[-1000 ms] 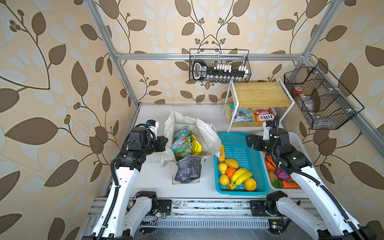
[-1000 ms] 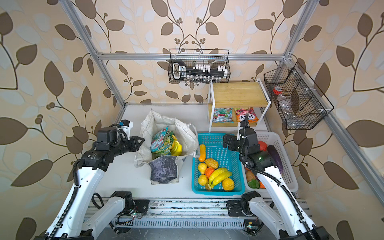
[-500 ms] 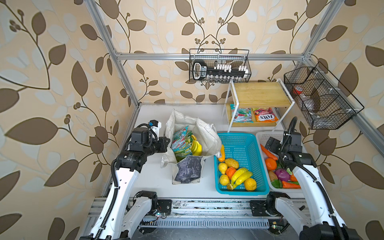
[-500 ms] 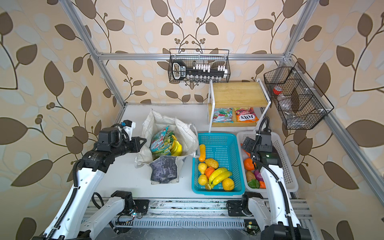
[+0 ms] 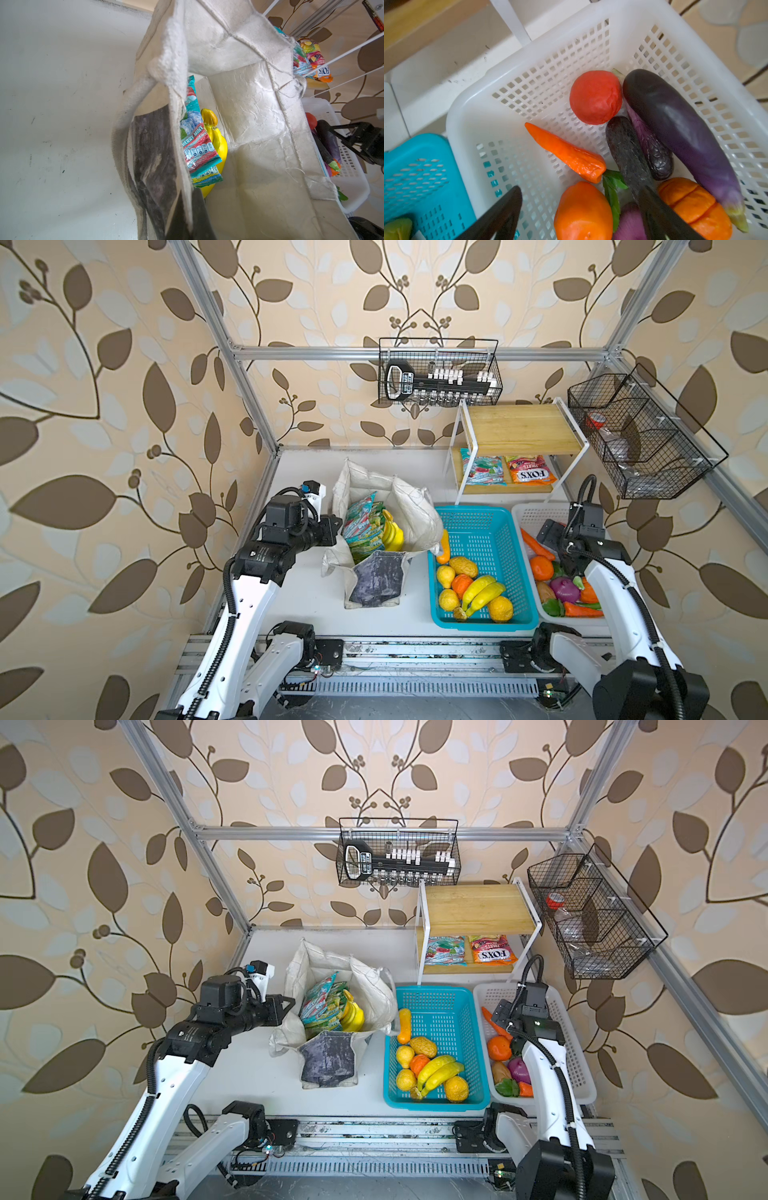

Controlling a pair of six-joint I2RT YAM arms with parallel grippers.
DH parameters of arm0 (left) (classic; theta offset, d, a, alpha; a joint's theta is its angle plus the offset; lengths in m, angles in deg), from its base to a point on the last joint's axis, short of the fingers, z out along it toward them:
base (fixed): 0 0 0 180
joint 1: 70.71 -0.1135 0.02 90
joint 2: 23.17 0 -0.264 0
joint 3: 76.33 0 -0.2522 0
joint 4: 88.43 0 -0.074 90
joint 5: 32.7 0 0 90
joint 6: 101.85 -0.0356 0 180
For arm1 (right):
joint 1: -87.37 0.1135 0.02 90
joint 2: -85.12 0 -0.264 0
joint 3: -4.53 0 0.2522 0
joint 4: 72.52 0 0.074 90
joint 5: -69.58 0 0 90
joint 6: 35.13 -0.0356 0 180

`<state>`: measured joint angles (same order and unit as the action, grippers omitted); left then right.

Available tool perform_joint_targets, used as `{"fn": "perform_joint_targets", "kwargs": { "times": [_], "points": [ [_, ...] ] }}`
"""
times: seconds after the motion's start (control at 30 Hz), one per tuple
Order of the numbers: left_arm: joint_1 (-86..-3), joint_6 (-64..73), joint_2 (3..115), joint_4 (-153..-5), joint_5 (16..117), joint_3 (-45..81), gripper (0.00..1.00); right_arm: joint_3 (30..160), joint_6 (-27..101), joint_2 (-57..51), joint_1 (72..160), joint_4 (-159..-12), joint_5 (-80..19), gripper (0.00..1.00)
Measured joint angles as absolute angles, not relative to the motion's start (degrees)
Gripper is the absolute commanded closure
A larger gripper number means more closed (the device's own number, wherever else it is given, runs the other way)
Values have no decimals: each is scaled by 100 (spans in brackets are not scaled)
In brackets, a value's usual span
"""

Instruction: Place the food into the grocery bag and tie it

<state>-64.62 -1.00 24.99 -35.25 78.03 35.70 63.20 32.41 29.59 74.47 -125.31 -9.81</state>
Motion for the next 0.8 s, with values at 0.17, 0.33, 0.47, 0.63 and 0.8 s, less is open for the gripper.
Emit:
{"fn": "perform_joint_targets", "kwargs": {
  "times": [0.17,0.33,0.47,0.63,0.8],
  "points": [
    [-6446,-100,2477,-3523,7766,3570,100,6064,3034,2898,7523,-12657,-1208,10],
    [-6387,-102,2477,-3523,7757,3570,100,5986,2857,2675,7757,-12786,-1204,10],
    [-6350,-102,2469,-3525,7737,3570,100,5986,2787,2327,7645,-12880,-1184,14],
    [-6348,-105,2414,-3516,7674,3570,100,5966,2721,2295,7645,-12856,-1298,17],
    [-6289,-107,2375,-3497,7626,3570,100,5828,2699,2161,7510,-12697,-1459,20]
  ]
}}
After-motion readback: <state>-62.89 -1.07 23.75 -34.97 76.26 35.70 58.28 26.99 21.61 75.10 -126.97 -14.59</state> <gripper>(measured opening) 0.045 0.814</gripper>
